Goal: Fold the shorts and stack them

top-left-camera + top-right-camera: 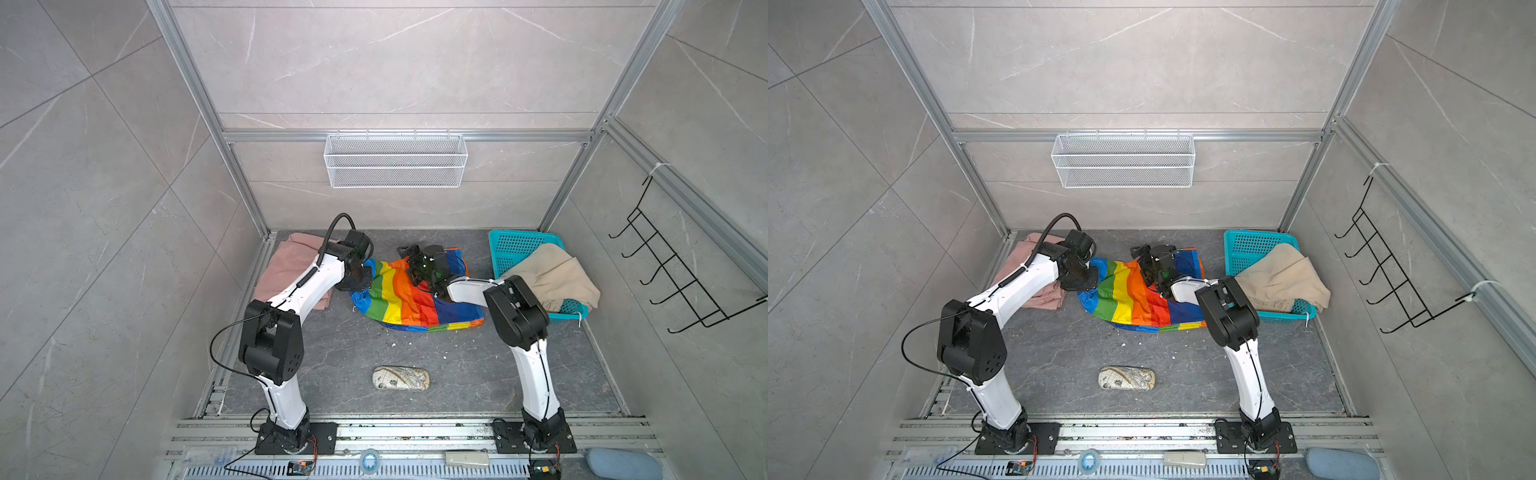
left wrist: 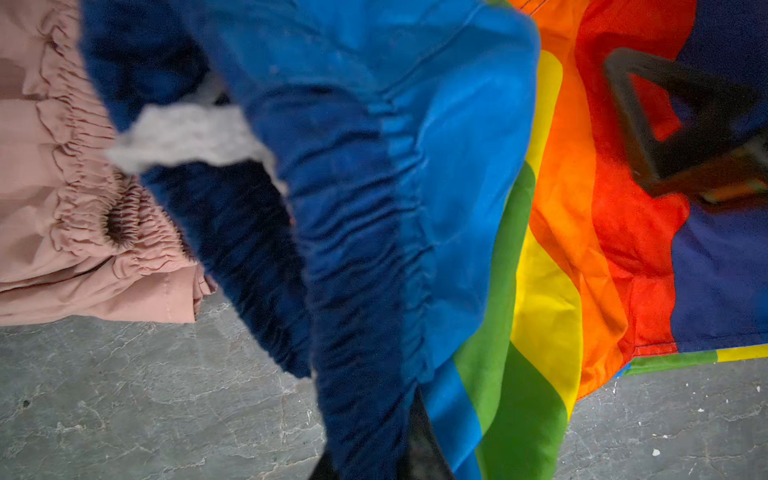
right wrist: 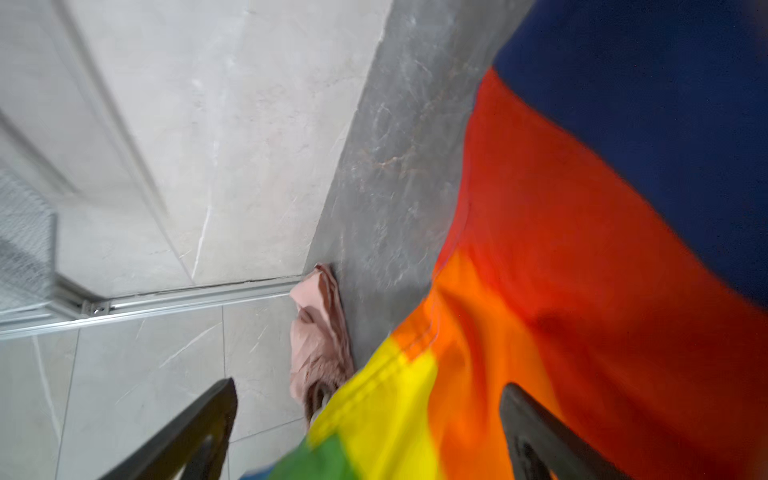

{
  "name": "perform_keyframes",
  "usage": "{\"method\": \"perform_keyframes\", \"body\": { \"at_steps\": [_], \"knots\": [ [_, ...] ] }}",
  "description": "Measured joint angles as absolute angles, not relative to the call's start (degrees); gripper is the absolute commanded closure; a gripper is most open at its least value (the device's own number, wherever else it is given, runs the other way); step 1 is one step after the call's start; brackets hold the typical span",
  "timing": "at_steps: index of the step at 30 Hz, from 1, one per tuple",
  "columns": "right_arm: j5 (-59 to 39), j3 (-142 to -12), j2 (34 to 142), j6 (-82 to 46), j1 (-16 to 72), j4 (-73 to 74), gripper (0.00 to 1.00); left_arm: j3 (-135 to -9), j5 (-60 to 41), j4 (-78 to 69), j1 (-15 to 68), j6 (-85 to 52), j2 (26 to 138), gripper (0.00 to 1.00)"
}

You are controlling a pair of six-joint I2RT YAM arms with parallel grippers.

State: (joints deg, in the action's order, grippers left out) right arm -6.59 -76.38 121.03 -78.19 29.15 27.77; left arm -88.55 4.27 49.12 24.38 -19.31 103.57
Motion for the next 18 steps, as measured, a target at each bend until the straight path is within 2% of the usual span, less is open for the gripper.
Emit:
{"method": "perform_keyframes", "body": {
  "at_steps": [4, 7, 11, 18],
  "knots": [
    [-4.45, -65.17, 105.93, -77.73, 31.90, 27.68, 0.01, -88.55, 4.19, 48.64, 24.38, -19.31, 103.98, 1.00],
    [-2.59, -58.83, 99.57, -77.73, 35.99, 29.23, 0.00, -88.60, 4.19, 48.49, 24.38, -19.31, 103.98, 1.00],
    [-1.06, -51.88, 99.07, -77.93, 40.47, 30.28, 0.00, -88.60, 4.19, 48.38, 24.38, -19.31, 103.98, 1.00],
    [1.48, -45.58, 104.86, -79.64, 43.94, 34.30, 0.01, -88.60, 4.19, 48.38, 24.38, -19.31, 103.98, 1.00]
  ]
}}
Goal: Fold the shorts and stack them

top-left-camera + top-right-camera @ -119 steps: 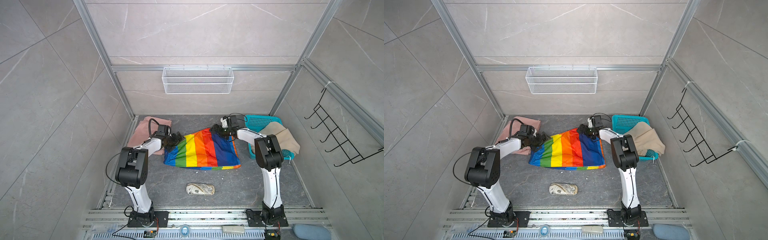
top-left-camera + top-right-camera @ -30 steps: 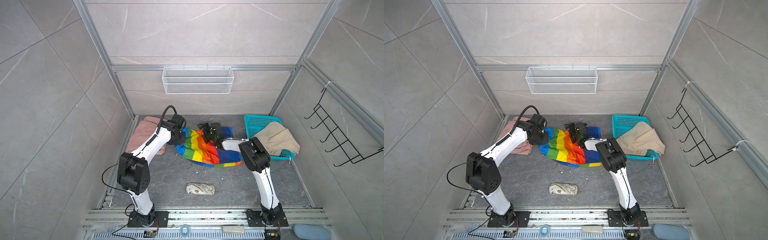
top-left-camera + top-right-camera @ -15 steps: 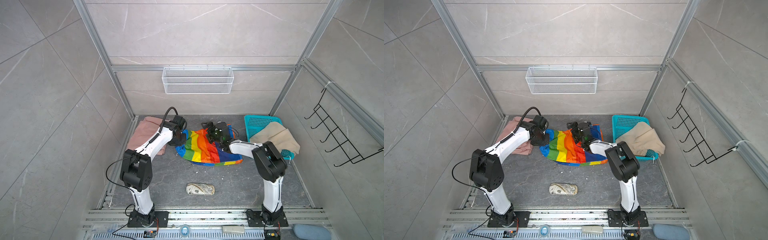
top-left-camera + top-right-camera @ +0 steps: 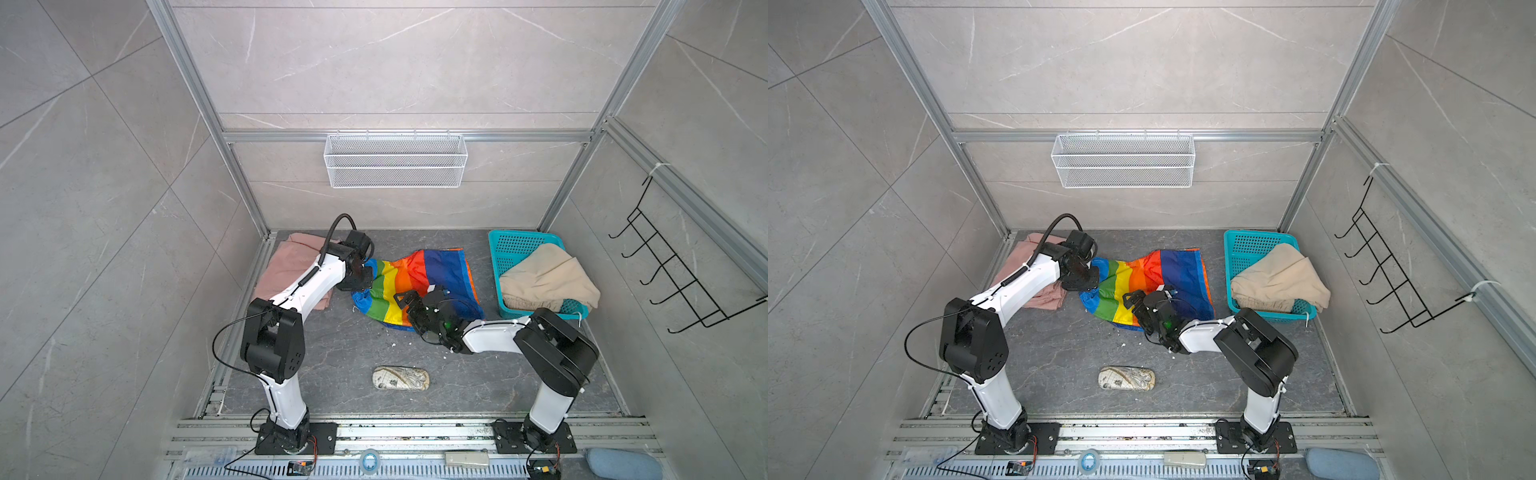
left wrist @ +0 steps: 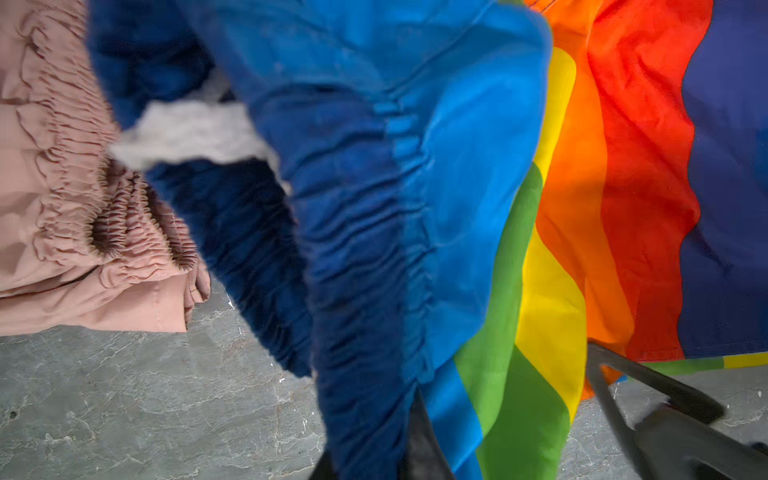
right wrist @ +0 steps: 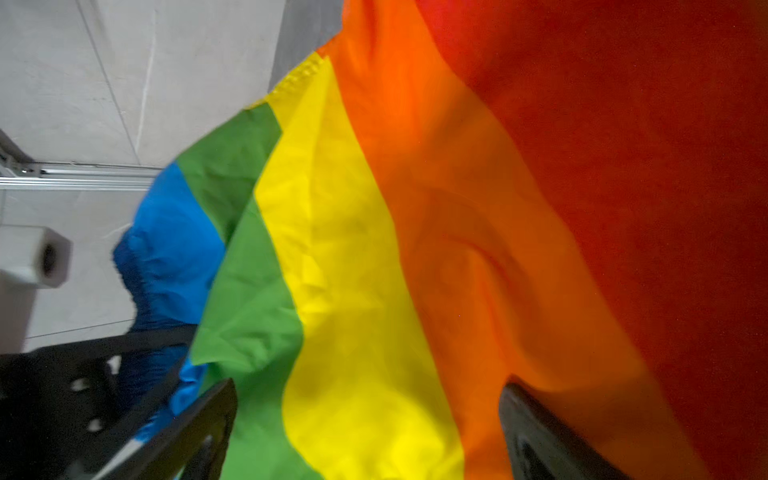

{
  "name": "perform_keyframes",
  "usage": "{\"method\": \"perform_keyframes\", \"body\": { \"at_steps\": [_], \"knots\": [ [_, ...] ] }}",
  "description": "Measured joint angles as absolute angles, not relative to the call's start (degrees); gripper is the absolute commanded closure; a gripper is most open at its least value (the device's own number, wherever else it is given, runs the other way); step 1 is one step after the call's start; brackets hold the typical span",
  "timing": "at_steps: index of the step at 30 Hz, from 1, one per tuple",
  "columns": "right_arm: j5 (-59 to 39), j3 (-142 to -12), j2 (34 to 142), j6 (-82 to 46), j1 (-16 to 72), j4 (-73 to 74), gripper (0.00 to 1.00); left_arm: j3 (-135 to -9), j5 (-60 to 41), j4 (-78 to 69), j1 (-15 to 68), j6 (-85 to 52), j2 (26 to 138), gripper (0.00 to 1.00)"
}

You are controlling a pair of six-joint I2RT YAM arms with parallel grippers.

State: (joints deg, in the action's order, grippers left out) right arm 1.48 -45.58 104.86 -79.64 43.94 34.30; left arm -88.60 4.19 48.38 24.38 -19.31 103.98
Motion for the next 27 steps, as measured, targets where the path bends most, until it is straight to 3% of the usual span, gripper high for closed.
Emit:
{"method": "perform_keyframes", "body": {
  "at_steps": [13, 18, 22, 27],
  "knots": [
    [1.30, -44.14, 108.03, -81.62, 49.10, 41.71, 0.00, -91.35, 8.14, 52.16, 24.34, -16.56, 104.01, 1.00],
    [-1.39, -45.82, 99.09, -77.56, 47.55, 28.03, 0.00, -94.87, 13.67, 56.14, 24.36, -13.13, 104.40, 1.00],
    [-3.92, -50.83, 92.90, -70.22, 40.60, 16.03, 0.00, -98.35, 16.05, 59.64, 24.34, -10.87, 105.23, 1.00],
    [-7.44, -52.90, 92.79, -60.07, 30.94, 5.17, 0.00, -105.45, 16.29, 63.94, 24.40, -9.91, 107.18, 1.00]
  ]
}}
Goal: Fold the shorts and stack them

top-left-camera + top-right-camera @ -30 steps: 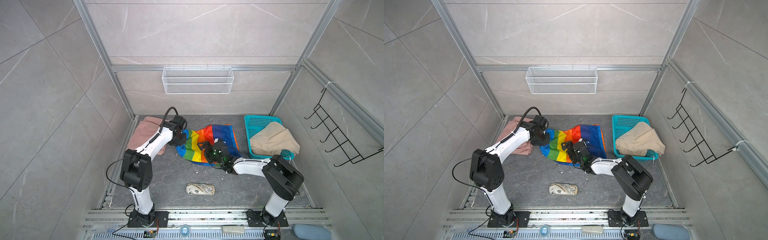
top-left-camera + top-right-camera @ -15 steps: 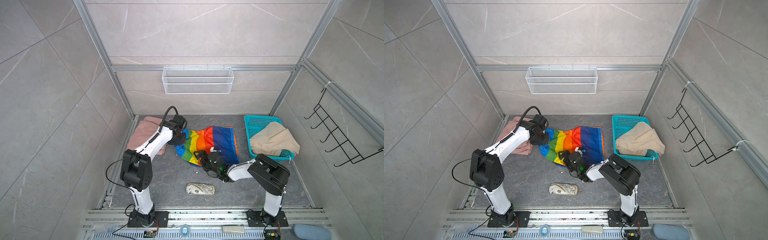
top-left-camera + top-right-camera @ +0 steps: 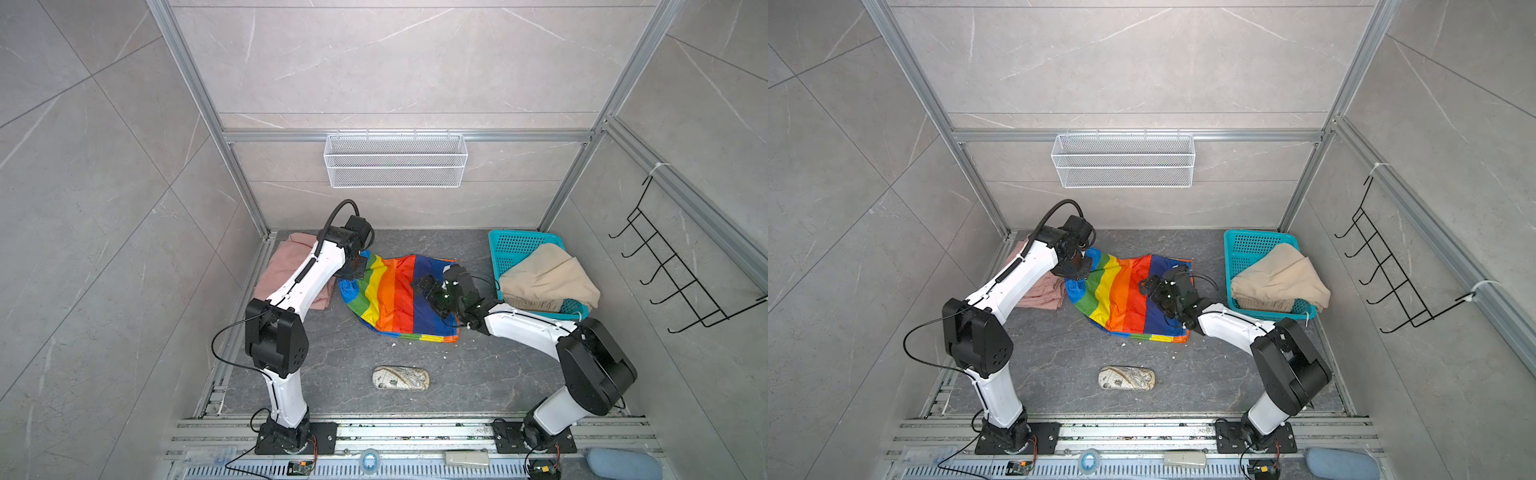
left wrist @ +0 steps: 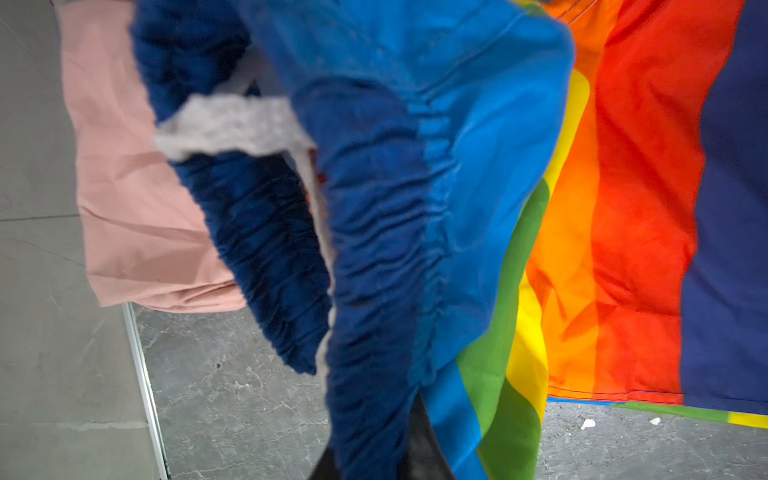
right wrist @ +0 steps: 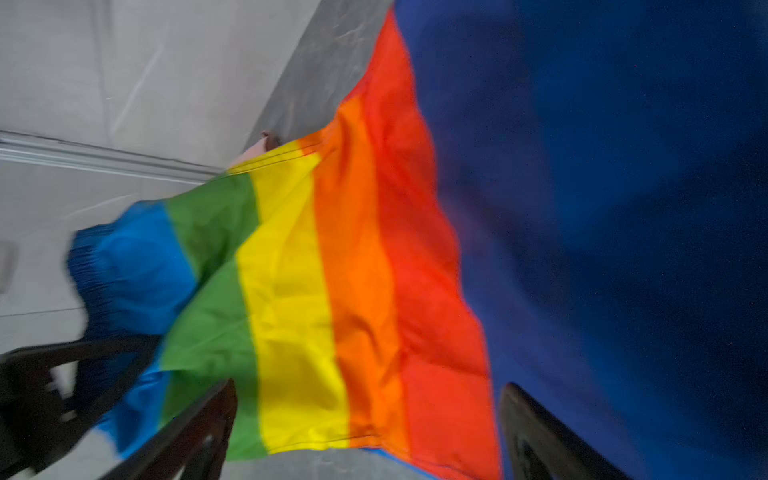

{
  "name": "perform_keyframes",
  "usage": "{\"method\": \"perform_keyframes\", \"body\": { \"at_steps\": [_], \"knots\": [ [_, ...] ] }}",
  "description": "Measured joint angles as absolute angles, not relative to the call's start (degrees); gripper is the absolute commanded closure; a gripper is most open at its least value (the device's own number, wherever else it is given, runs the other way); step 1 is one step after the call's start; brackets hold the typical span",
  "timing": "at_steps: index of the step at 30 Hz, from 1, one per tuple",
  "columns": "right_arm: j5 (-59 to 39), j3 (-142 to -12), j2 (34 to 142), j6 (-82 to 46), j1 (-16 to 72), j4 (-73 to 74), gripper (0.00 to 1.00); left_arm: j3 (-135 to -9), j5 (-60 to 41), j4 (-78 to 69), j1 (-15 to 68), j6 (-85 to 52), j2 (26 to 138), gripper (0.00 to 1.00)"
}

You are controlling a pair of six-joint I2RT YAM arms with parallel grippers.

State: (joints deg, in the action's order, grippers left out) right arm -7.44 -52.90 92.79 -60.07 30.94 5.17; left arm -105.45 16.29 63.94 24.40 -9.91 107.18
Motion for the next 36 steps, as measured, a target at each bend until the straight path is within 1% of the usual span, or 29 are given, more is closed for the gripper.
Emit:
{"method": "perform_keyframes", "body": {
  "at_steps": [3, 7, 15, 17, 21, 25, 32, 36],
  "knots": [
    [-8.43, -53.06, 95.24, -54.46, 27.99, -0.36, 0.00, -109.86, 16.29, 65.98, 24.84, -9.80, 108.18, 1.00],
    [-8.64, -53.19, 98.85, -48.80, 27.42, -4.99, 0.00, -114.50, 16.45, 68.58, 26.41, -9.80, 109.75, 1.00],
    [-9.17, -55.31, 100.90, -45.12, 27.46, -5.10, 0.00, -122.74, 16.27, 73.01, 31.94, -10.72, 115.63, 1.00],
    [-9.65, -55.53, 101.49, -45.17, 27.44, -4.05, 0.00, -125.45, 15.33, 73.82, 33.76, -11.64, 117.62, 0.97],
    [-10.55, -55.61, 102.32, -45.19, 27.46, -1.43, 0.00, -130.67, 11.68, 74.32, 36.75, -14.31, 121.54, 0.91],
    [-11.22, -55.46, 102.76, -45.21, 27.44, 0.38, 0.00, -133.32, 5.58, 73.52, 38.35, -17.61, 124.31, 0.90],
    [-12.51, -53.82, 102.83, -45.76, 27.40, 4.58, 0.00, -133.14, -2.98, 68.66, 38.74, -22.74, 126.58, 0.89],
    [-13.56, -52.86, 103.15, -46.52, 27.40, 7.62, 0.00, -129.56, -7.01, 63.02, 38.61, -25.58, 126.63, 0.88]
  ]
}}
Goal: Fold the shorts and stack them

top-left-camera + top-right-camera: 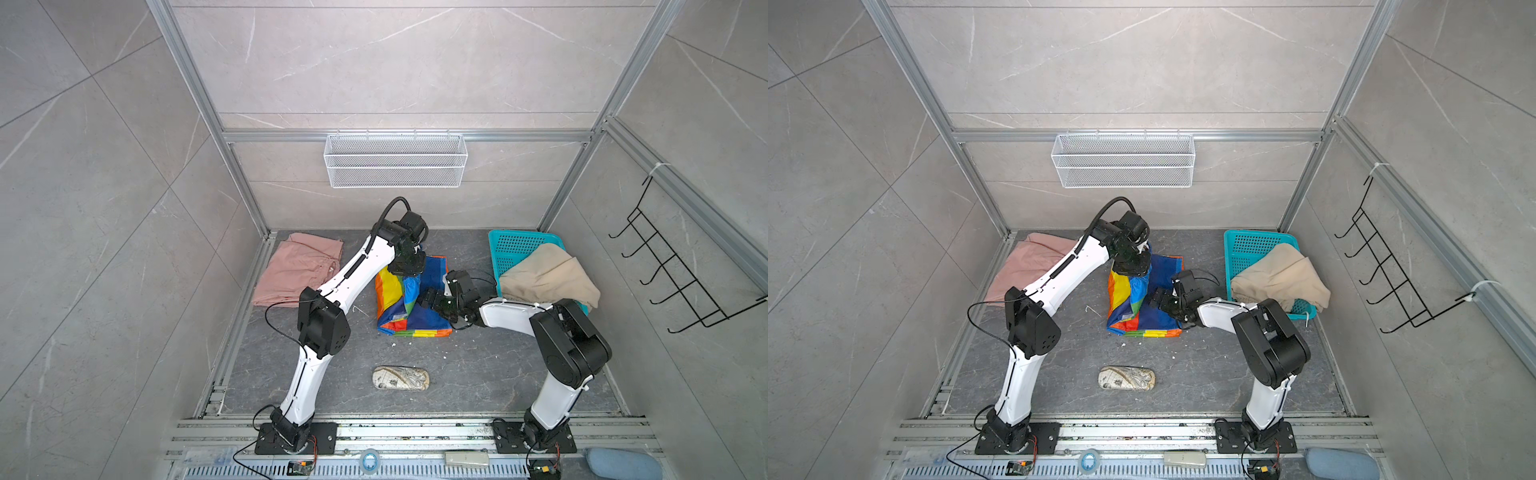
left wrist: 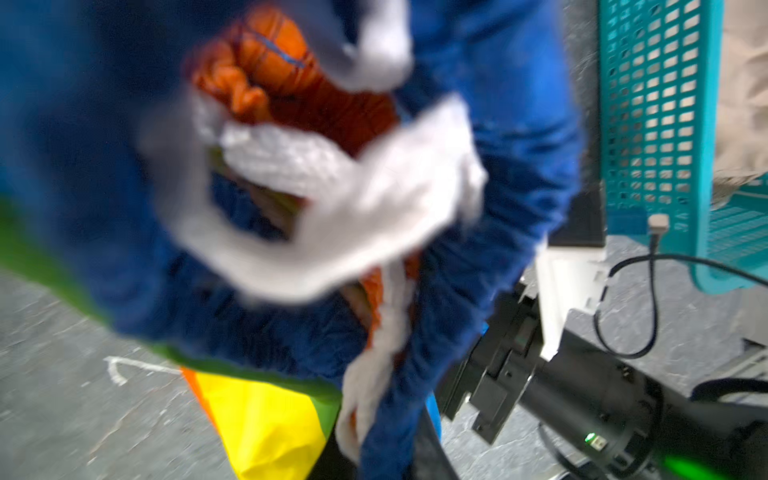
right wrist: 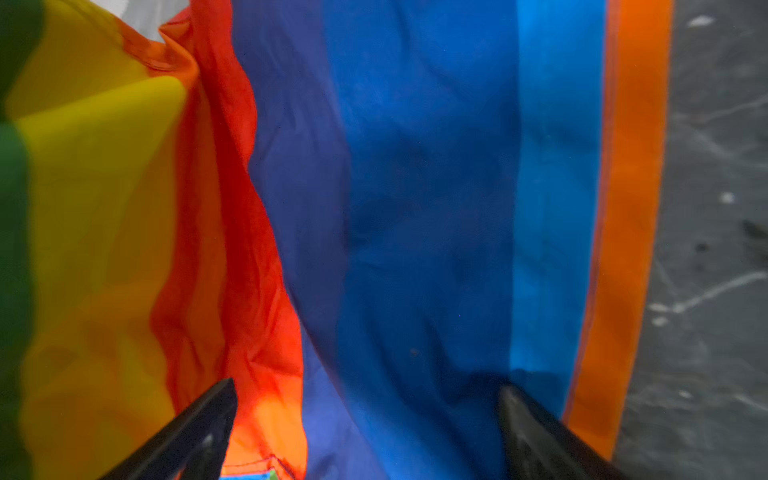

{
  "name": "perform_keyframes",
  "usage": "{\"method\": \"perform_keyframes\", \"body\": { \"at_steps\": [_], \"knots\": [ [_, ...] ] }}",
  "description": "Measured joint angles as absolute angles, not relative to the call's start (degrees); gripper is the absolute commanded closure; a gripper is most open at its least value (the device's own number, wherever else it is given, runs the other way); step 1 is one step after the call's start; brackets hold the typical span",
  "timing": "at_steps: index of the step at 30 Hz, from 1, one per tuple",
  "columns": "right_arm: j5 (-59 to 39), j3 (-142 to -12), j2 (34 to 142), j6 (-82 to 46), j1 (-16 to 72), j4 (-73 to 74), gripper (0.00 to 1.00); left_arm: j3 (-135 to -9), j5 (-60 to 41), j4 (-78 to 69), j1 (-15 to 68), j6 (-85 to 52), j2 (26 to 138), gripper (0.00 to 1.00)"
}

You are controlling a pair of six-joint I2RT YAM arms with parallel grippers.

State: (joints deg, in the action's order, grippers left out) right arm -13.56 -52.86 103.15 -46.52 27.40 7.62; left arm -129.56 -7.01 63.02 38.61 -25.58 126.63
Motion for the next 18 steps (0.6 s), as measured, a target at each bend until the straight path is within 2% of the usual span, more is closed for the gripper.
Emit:
{"method": "perform_keyframes", "body": {
  "at_steps": [5, 11, 15, 18],
  "knots": [
    [-14.79, -51.44, 103.20, -47.16, 27.33, 10.92, 0.00, -123.20, -11.31, 55.75, 38.65, -28.84, 126.65, 0.83],
    [-15.73, -49.87, 101.12, -47.35, 26.92, 9.91, 0.00, -119.98, -13.32, 51.13, 38.59, -30.22, 126.72, 0.63],
    [-16.10, -48.60, 97.27, -46.83, 26.00, 3.49, 0.00, -119.63, -14.04, 49.28, 38.63, -30.06, 126.72, 0.41],
    [-15.73, -47.83, 92.92, -45.74, 24.16, -2.48, 0.00, -119.22, -14.11, 47.27, 38.63, -29.58, 126.19, 0.08]
  ]
}}
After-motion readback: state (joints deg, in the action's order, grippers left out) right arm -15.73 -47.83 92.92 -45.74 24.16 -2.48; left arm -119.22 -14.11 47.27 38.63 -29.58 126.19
